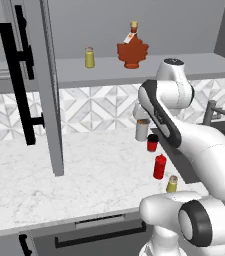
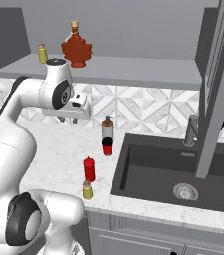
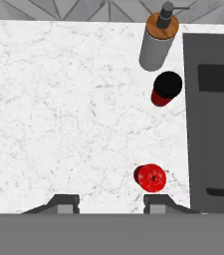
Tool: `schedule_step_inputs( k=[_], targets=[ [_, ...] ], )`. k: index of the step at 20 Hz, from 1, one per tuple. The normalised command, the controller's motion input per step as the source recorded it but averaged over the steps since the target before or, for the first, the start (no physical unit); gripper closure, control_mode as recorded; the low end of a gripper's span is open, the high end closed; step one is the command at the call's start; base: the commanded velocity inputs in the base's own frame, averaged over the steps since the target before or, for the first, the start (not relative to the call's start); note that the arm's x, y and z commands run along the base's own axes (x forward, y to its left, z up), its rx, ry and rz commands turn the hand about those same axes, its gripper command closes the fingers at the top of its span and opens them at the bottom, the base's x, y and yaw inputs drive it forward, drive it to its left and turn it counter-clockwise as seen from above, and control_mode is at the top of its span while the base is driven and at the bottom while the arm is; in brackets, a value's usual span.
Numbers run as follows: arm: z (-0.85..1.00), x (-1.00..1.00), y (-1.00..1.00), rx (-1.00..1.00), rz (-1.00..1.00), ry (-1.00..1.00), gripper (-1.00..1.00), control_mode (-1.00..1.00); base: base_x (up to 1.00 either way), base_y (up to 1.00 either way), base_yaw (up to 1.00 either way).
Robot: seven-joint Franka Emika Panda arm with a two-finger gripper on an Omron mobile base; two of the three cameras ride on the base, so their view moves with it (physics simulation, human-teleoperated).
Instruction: Put the shaker and condiment bottle from the counter next to their counterparts in the cabinet.
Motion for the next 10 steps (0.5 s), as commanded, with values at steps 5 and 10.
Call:
schedule_step_inputs(
  k=[5, 10],
  targets=[
    [0.00, -0.23, 0.00, 0.00, 0.00, -0.06, -1.00, -1.00, 0.00, 0.00, 0.00],
    [0.00, -0.51, -0.01, 0.00, -0.02, -0.16, -1.00, -1.00, 0.00, 0.00, 0.00]
  ],
)
